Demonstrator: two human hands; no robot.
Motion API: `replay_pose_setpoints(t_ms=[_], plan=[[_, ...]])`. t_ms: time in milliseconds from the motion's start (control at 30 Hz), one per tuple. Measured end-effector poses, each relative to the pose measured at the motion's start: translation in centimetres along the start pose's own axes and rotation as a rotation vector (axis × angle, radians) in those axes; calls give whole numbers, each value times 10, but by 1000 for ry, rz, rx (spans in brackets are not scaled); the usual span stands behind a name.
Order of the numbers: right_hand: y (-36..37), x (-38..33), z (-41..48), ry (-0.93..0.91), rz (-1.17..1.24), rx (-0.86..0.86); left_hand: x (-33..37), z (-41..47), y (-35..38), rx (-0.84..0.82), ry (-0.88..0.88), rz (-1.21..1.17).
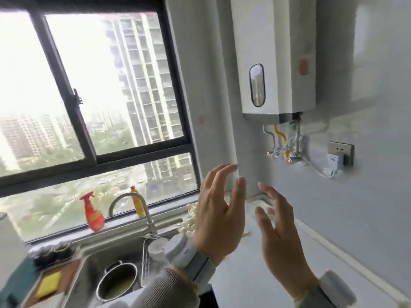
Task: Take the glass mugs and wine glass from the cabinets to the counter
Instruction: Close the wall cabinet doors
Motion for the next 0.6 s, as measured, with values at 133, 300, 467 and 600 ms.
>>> replay_pose_setpoints(t_ms=[133,300,467,600], plan=[[72,-16,-6,-47,96,-120,-27,5,-72,92,-33,131],[158,-42,-19,-55,174,-264,-62,6,-165,235,-71,205],[272,-91,-48,-114,266,-429,-98,-16,-284,364,-152,349],[339,-127,-73,-141,345,-480,-115,-33,-358,420,-192,436]])
Point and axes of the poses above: each hand's wrist, its own z-axis towards the middle knuckle, its own y-axis out of the palm, x = y × z, the point moved 4 cm from there along z, towards the middle knuckle, and after that the axes turned 9 degrees about z, right-handed, at the moved point
